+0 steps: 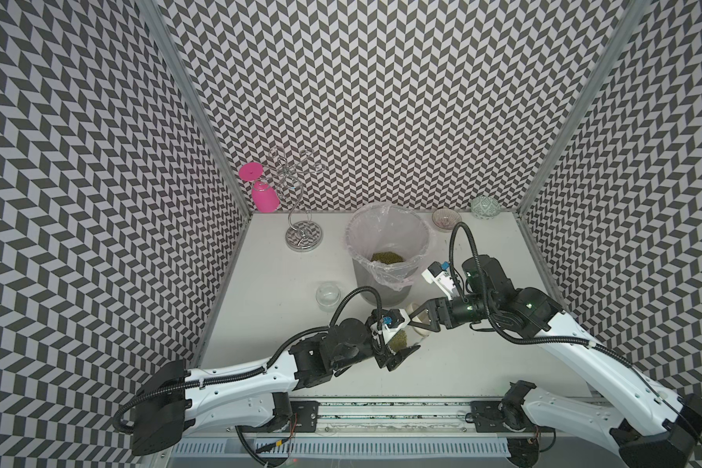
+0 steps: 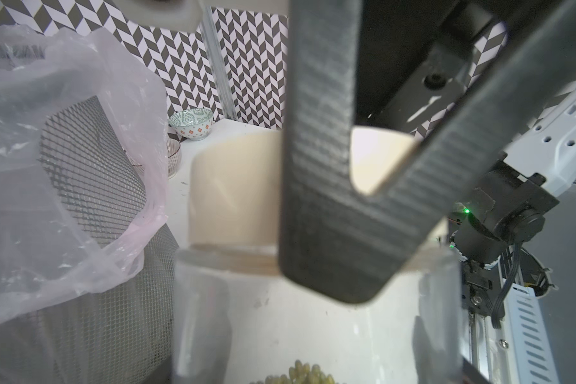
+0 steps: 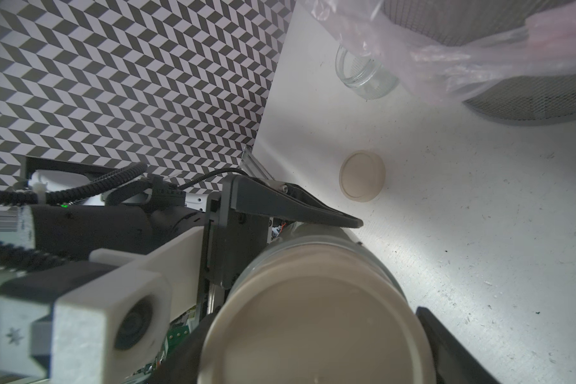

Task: Empty moldy mung beans from jars
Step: Unscrew the lid from the jar.

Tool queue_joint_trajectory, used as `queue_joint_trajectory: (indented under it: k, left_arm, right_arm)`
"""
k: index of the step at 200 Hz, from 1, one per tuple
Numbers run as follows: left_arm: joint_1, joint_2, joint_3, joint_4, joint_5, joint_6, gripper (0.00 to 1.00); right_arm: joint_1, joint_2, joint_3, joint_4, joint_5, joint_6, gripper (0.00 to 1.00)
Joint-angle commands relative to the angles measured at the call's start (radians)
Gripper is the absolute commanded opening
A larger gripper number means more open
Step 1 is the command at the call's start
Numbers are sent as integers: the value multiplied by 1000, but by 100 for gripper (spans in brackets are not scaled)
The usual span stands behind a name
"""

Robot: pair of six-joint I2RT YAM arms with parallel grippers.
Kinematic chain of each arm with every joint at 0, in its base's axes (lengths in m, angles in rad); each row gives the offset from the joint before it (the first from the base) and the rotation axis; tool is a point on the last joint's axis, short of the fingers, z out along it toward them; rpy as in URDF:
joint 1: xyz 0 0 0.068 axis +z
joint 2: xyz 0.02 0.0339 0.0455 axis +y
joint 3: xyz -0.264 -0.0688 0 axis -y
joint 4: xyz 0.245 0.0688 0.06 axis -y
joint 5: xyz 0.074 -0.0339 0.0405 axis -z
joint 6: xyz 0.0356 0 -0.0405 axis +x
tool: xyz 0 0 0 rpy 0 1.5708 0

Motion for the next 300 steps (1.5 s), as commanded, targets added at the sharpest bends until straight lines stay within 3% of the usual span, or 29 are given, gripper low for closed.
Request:
queue_joint_trajectory:
  k: [1,48,114,146,180,248,286,300]
  left_arm:
    - [-6,-12,56,86,-6,1,23]
    - [-4,17,69,91,-5,-39,22]
    - [34,1,61,140,128,-127,22]
    - [105,-102,-18,195,268,-185,22]
    - [161,-200,-51,145,346,-199,22]
    - [192,-260,-44,118,467,-212,22]
    - [195,-248,-37,122,492,-212,22]
    - [195,-242,-33,117,481,-208,22]
  right_arm:
    - [11,-28,-11,54,-22,-13,69]
    - [26,-51,-5,43,6,-52,60]
    - [125,-41,10,119,56,-164,55]
    - [144,-41,-11,216,-19,-190,53]
    - [167,-13,7,237,-86,-262,53]
    - [178,63,67,195,-245,-470,54]
    - [178,89,99,135,-253,-567,65]
    - [178,94,104,138,-223,-542,85]
